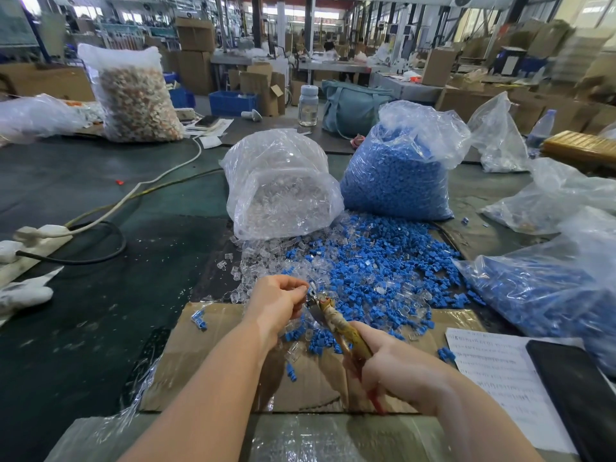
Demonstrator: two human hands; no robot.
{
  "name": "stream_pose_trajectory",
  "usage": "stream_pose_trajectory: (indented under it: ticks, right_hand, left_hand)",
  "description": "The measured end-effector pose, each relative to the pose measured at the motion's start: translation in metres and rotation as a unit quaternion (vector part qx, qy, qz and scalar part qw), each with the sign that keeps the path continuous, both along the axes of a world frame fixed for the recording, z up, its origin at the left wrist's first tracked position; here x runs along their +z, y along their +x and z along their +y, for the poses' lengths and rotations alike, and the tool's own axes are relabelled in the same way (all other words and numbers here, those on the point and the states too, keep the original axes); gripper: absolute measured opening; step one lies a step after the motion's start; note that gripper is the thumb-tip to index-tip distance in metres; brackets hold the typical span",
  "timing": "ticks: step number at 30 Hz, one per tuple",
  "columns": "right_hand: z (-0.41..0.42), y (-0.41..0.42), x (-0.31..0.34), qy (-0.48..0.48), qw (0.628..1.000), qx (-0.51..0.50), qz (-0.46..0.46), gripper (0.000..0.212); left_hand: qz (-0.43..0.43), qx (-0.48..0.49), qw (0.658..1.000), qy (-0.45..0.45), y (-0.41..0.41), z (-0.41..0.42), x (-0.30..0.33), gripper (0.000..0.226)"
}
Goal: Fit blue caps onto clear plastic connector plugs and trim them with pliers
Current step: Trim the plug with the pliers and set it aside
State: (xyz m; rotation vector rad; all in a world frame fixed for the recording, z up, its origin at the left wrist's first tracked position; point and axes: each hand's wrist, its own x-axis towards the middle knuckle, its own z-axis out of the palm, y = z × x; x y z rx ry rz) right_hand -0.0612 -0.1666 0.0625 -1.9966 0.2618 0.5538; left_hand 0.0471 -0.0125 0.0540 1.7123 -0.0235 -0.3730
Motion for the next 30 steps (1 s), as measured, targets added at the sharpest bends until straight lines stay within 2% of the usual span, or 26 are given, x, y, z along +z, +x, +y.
stream_pose_trajectory:
  ticks: [12,23,30]
  right_hand:
    - [0.0006,-0.0003,-0.0010,0.050,0.999,-0.003,0.014,0.055]
    - [0.0043,-0.0012,0.0034,0.076,0.997,-0.012,0.022,0.055]
    - [0.0097,-0.0010,0.0054,0.028,0.999,-0.012,0.016,0.041]
  left_hand:
    - [0.003,0.000,1.000,-0.010,0.0027,0.0032,0.0009,0.012]
    - [-0.013,-0.040,0.998,0.044,0.0056,0.0053,0.0020,0.014]
    - [-0.025,-0.044,0.998,0.043,0.0062,0.0047,0.0038,0.013]
